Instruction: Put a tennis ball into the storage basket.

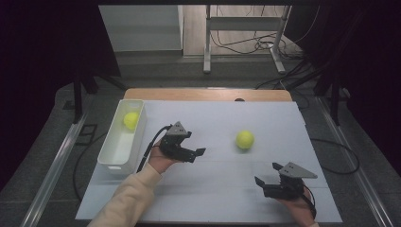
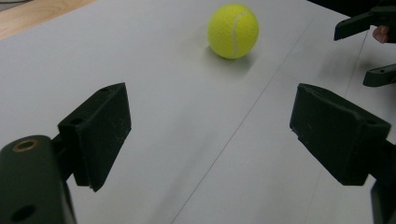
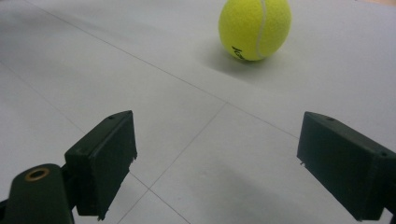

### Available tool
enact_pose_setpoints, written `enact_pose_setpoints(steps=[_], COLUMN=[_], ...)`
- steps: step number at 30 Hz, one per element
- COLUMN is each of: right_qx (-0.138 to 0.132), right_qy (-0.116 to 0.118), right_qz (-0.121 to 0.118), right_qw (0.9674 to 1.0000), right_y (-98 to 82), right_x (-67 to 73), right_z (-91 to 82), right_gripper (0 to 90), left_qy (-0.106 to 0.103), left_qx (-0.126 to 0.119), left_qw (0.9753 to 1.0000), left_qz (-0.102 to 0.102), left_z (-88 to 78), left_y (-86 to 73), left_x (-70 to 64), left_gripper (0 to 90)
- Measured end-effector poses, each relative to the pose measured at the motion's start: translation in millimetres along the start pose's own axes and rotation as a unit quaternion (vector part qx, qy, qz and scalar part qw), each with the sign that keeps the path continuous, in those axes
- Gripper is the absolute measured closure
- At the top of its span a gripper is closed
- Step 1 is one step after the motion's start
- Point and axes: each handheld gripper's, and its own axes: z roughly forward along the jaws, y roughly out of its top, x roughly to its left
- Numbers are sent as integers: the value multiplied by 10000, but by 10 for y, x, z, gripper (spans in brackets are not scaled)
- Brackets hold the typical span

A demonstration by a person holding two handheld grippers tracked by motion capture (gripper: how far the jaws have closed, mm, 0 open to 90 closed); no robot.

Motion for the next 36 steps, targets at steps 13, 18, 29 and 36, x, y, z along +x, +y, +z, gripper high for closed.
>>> enact_pose_setpoints(steps=[13, 18, 29, 36], right_qx=[11, 16, 19, 14], right_qy=[5, -6, -7, -7], right_qz=[7, 1, 2, 6], right_qw=[10000, 10000, 10000, 10000], right_y=[-1, -1, -2, -2], right_x=[3, 1, 1, -1], right_z=[4, 3, 2, 0], right_gripper=[122, 122, 122, 122], left_qy=[-58, -95, -170, -199], left_qx=[62, 95, 113, 135], left_qw=[10000, 9999, 9998, 9997], left_qz=[18, 27, 58, 78], left_z=[115, 173, 278, 332], left_y=[23, 33, 68, 83], left_x=[-38, -52, -87, -109], left_gripper=[134, 134, 134, 135])
